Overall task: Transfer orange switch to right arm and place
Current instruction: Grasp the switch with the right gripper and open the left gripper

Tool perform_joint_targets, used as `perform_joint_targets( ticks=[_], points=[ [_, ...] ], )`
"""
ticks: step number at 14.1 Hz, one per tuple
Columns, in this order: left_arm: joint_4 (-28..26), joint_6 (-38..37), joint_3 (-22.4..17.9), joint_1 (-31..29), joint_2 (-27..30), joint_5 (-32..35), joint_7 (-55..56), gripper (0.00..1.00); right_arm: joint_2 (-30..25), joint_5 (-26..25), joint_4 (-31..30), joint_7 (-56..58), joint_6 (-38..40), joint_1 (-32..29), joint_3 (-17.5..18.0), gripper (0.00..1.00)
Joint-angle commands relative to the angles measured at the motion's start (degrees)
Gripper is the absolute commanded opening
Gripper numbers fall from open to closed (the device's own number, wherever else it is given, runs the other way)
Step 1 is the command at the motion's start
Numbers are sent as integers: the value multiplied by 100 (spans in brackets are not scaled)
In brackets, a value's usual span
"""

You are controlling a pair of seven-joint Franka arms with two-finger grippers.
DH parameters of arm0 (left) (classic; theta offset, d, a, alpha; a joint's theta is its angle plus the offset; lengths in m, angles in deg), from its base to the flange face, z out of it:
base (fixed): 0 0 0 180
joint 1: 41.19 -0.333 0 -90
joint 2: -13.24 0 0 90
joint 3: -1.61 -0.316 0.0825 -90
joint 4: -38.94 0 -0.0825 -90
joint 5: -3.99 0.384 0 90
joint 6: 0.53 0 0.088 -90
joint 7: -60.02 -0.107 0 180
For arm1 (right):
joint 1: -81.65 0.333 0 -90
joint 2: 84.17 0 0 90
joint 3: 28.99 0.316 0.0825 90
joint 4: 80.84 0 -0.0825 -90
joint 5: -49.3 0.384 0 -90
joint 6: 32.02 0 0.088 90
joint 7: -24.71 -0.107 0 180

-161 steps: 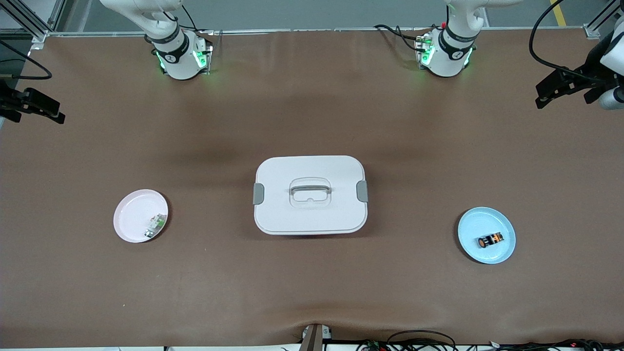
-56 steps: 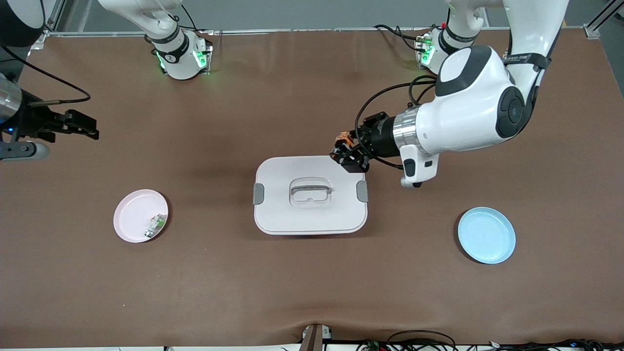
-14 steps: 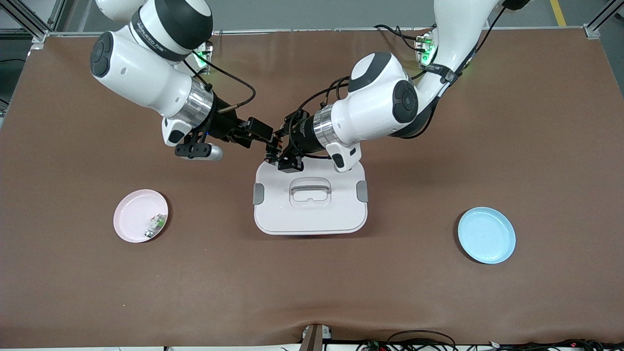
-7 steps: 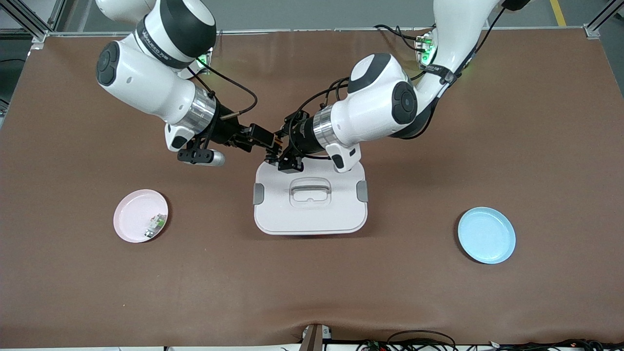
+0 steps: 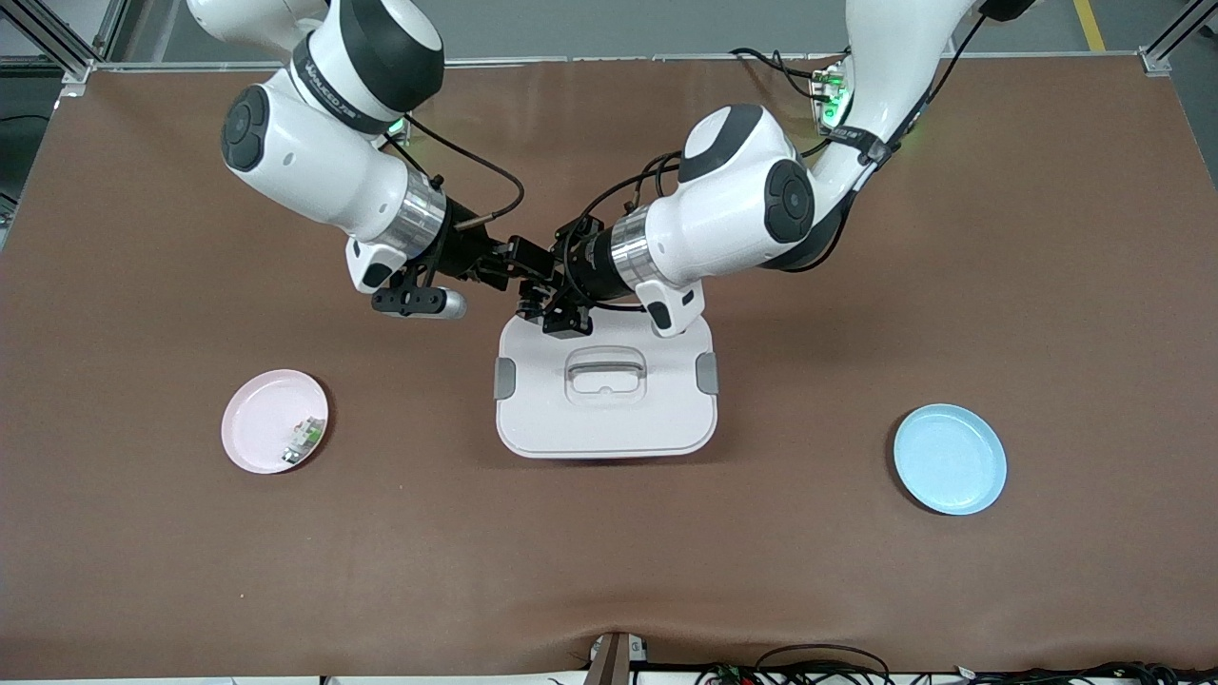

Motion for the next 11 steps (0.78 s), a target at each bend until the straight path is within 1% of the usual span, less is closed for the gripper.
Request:
perform_joint_targets(
  ticks=[1, 2, 4, 6, 8, 9, 11],
  points=[
    [116, 22, -50, 82, -42, 97, 85, 0, -2, -30, 30, 4, 60, 83, -39, 81],
    [116, 22, -50, 82, -34, 97, 129, 0, 7, -30, 30, 4, 60, 84, -39, 64],
    [116, 22, -50, 82, -34, 106, 164, 0, 7, -30, 30, 4, 60, 92, -39, 36],
    [116, 22, -59, 82, -42, 106, 164, 0, 16, -30, 39, 4, 60, 84, -39, 26],
    [116, 22, -50, 82, -34, 106, 173, 0, 25, -30, 39, 4, 60, 84, -39, 8],
    [116, 22, -50, 82, -42, 106, 173, 3, 25, -30, 39, 4, 69, 84, -39, 3],
    [116, 22, -50, 82, -34, 98, 164, 10, 25, -30, 39, 12, 104, 75, -39, 3]
  ],
)
